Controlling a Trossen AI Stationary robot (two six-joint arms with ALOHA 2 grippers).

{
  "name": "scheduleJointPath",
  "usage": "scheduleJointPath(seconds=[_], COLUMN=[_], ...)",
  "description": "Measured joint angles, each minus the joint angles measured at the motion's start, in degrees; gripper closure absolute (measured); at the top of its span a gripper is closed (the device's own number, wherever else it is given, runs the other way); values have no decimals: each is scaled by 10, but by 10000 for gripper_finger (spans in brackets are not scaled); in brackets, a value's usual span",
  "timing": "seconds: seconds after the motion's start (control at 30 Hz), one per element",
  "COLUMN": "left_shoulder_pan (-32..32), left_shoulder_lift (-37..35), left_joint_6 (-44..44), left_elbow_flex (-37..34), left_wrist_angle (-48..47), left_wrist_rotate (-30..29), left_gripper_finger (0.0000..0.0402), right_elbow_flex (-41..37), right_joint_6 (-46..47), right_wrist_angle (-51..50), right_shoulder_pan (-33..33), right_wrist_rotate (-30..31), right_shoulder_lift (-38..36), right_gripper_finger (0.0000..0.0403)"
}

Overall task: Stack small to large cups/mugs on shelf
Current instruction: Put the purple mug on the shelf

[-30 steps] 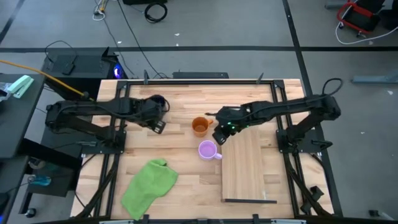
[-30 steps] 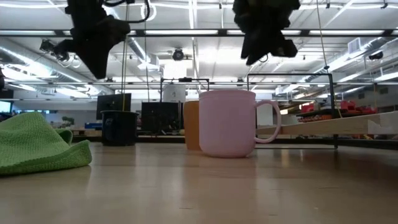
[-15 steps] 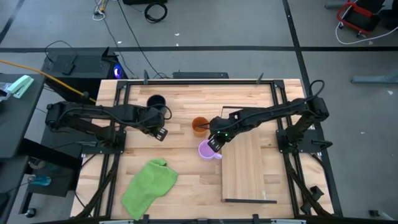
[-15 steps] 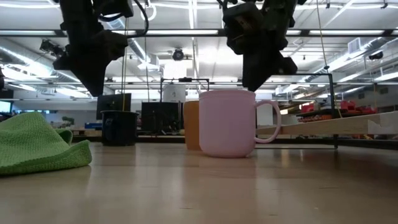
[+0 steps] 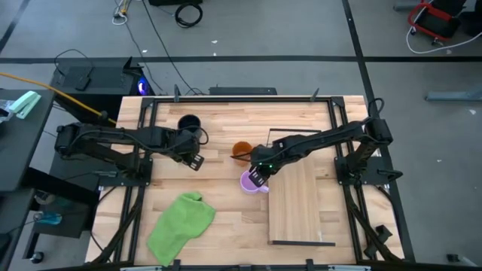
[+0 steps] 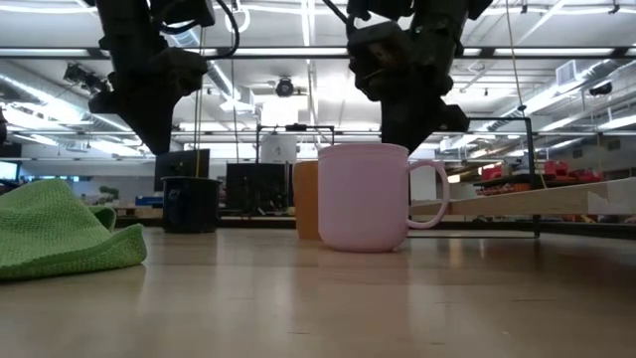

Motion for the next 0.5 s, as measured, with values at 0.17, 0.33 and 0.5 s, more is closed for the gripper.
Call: scheduleJointPath(seconds=[0.17, 0.33, 0.5], left_shoulder_pan=[0, 0, 0], left_shoulder_lift=[0, 0, 0], left_joint_6=[0, 1, 1], left_elbow_flex=[0, 0, 0], left_wrist_angle=[1, 4, 7], left_wrist_rotate=[0, 0, 0], left_gripper_finger=[337, 335, 331], right_elbow_flex=[0, 0, 0], right_joint_6=[0, 0, 2], right_wrist_angle=[5, 9, 18], right_shoulder_pan=[0, 0, 0], right_wrist_rotate=[-1, -2, -2], right_shoulder_lift=[13, 24, 24], right_gripper_finger=[312, 312, 312])
